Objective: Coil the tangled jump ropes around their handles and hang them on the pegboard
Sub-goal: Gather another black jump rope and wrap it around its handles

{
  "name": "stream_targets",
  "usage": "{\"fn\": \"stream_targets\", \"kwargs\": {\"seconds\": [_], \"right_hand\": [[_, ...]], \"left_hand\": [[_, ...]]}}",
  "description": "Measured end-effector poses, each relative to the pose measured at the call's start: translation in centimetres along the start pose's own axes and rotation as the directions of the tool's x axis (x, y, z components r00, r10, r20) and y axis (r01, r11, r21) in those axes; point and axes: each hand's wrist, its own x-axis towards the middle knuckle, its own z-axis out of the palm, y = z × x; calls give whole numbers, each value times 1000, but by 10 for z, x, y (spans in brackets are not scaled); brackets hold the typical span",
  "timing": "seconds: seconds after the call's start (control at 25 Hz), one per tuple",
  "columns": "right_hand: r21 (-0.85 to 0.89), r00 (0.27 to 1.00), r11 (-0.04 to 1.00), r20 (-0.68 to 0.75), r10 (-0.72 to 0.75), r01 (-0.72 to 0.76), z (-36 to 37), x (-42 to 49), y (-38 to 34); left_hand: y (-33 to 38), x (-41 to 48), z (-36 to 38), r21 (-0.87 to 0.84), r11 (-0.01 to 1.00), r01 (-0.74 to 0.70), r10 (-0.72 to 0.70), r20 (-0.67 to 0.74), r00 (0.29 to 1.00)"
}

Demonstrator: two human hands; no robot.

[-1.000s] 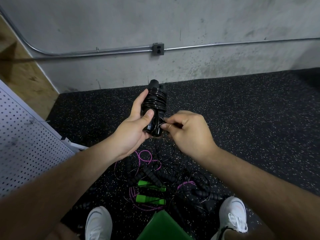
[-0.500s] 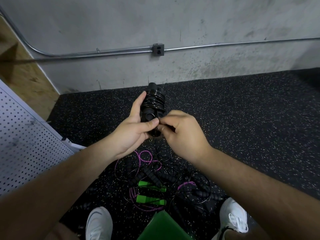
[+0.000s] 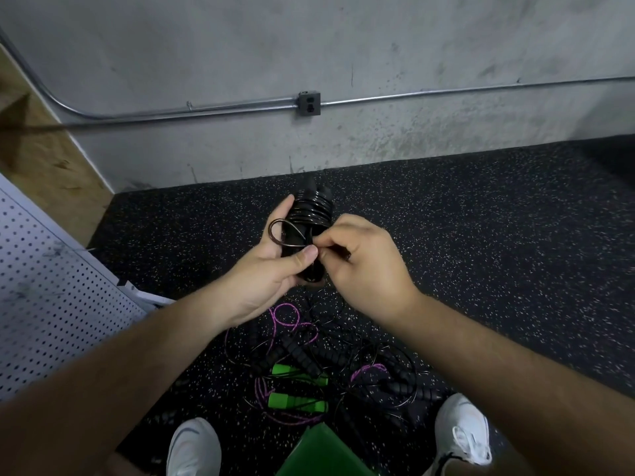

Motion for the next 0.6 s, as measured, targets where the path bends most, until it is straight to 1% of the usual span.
{"fn": "stream_targets", "kwargs": {"seconds": [0.12,0.2,0.24,0.36,0.44,0.52,0.6], "right_hand": [[47,1000,999,7,1,-2,-3,5,3],[37,1000,999,28,12,-13,-6,4,7],[16,999,1000,34,0,-1,-6,3,8],[-55,995,996,70,-64,68,2,-2,10],[-81,989,993,122,-77,87,2,-2,9],[-223,978,962,166,-123,159,-4,2,9],[-392,964,887,200,-178,245,-12,7,13]], "left_hand": [[4,4,-3,-36,999,-38,37,-29,999],[11,4,-7,-57,996,-63,60,-40,997],[12,3,-8,-40,998,-54,52,-36,998],[4,-4,-6,84,996,25,-25,2,1000],[5,-4,-12,101,993,60,-63,28,998],[14,-1,-22,114,992,59,-67,64,996],[22,0,-33,172,983,67,-84,98,992]]}}
